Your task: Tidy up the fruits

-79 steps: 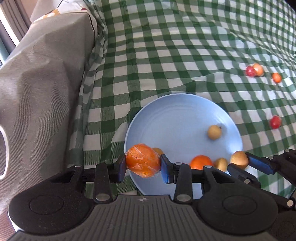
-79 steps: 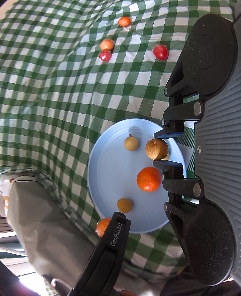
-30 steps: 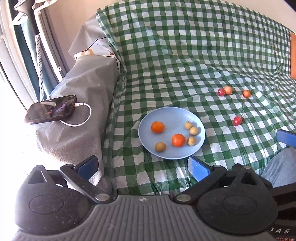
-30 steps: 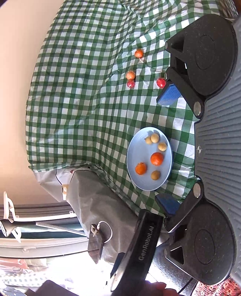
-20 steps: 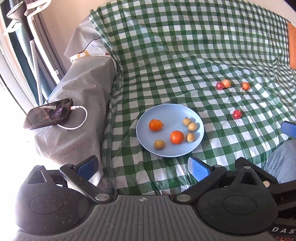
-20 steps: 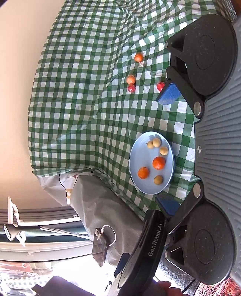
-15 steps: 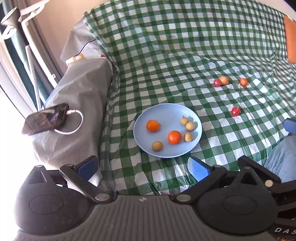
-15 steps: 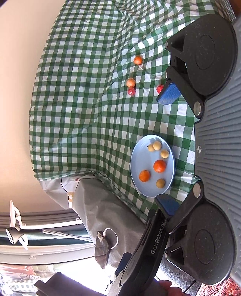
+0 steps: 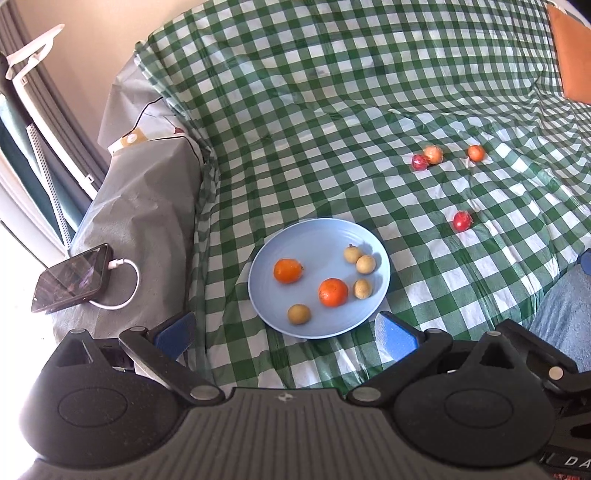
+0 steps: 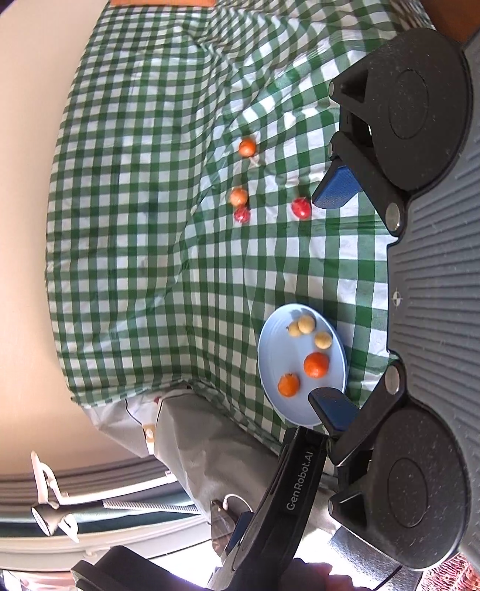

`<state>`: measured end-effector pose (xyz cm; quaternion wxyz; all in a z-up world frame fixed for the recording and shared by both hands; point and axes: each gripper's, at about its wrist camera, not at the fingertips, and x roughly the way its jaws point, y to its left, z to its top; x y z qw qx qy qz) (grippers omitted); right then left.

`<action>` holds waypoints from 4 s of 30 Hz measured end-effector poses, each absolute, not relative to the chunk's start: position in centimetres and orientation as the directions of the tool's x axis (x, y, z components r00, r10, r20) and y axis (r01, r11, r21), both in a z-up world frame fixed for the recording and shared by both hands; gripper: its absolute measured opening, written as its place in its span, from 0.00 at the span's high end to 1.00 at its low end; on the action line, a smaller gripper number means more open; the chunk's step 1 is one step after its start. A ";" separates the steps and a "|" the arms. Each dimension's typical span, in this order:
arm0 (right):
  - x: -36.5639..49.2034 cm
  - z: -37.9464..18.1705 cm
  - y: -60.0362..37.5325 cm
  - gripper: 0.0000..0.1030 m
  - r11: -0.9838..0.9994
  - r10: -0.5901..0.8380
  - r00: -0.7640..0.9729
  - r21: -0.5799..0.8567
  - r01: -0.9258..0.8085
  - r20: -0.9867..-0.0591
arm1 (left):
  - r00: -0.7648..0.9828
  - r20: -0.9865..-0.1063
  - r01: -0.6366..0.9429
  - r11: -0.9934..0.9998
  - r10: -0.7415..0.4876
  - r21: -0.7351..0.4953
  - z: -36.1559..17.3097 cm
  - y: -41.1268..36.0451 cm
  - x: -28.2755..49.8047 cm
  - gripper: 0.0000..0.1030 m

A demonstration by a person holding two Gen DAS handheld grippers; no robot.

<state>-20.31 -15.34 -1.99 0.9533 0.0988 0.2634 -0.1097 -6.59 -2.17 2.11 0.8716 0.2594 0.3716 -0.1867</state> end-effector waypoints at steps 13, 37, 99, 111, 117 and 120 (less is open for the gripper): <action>-19.5 -3.1 -17.2 0.01 0.937 -0.172 0.816 0.163 0.308 -0.552 | 0.643 -0.757 0.526 0.787 -0.118 0.324 1.3 -4.0 -4.6 0.00; -3.0 -14.7 -41.2 0.01 0.748 -0.505 0.621 0.056 0.662 -0.599 | 0.447 -0.838 0.765 0.619 -0.313 0.177 -10.4 -30.5 14.5 0.00; -18.9 0.1 -11.2 0.65 0.994 -0.012 0.864 0.086 0.064 -0.504 | 0.503 -0.822 0.480 0.877 -0.267 0.008 3.6 4.7 -6.9 0.68; -17.3 -0.4 -11.0 0.64 0.998 -0.024 0.843 0.036 0.051 -0.538 | 0.503 -0.825 0.457 0.890 -0.258 0.000 2.9 5.4 -4.7 0.68; -15.3 -1.4 -12.0 0.64 0.997 -0.038 0.817 0.038 0.073 -0.576 | 0.514 -0.817 0.443 0.896 -0.262 -0.009 2.6 4.7 -2.0 0.68; -14.0 -1.9 -12.2 0.64 0.997 -0.039 0.803 0.028 0.068 -0.594 | 0.515 -0.817 0.435 0.900 -0.260 -0.013 2.1 4.0 -0.3 0.68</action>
